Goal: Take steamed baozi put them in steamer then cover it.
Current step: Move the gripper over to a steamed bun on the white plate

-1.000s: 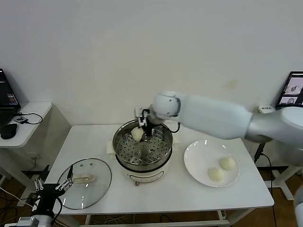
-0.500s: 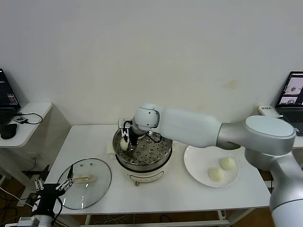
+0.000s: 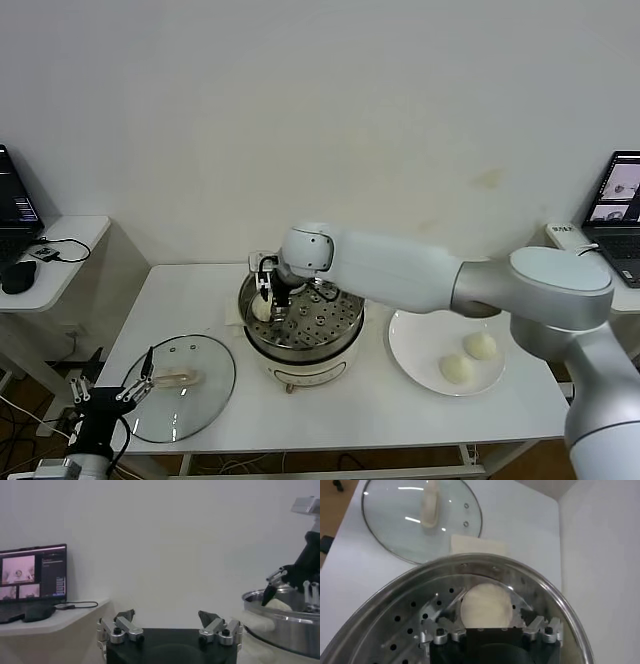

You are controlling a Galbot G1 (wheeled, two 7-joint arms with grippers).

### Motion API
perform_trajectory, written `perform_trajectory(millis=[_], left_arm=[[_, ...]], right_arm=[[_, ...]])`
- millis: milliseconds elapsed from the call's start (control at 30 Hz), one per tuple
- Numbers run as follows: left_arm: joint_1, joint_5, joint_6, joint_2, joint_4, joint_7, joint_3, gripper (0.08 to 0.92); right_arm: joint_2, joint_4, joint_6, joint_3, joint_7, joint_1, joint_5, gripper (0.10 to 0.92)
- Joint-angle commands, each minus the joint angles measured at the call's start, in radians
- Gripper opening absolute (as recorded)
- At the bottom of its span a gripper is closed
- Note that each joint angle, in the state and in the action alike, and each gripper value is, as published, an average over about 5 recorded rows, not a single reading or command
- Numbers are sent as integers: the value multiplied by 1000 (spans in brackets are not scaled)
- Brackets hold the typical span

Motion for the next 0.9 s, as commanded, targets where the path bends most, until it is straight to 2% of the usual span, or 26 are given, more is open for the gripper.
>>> perform_trajectory(millis=[33,200,500,700,900], left_arm=[[-1,-1,-1,1,3,1,2,823],[-6,-1,1,6,4,1,5,823],[-7,2,-2,19,18,2,21,823],[-10,12,-2,15,22,2,38,823],[-4,14,0,14,16,2,35,823]], right_arm=[[-142,81,89,-11,-178,124,-63,823],[-348,178,204,-38,-307,202,-151,823],[-704,354,291,-37,-412,206,-293,823],[-850,396,329,-29,-425,118,-417,823],[-920,410,352,39,-409,-43,-501,823]])
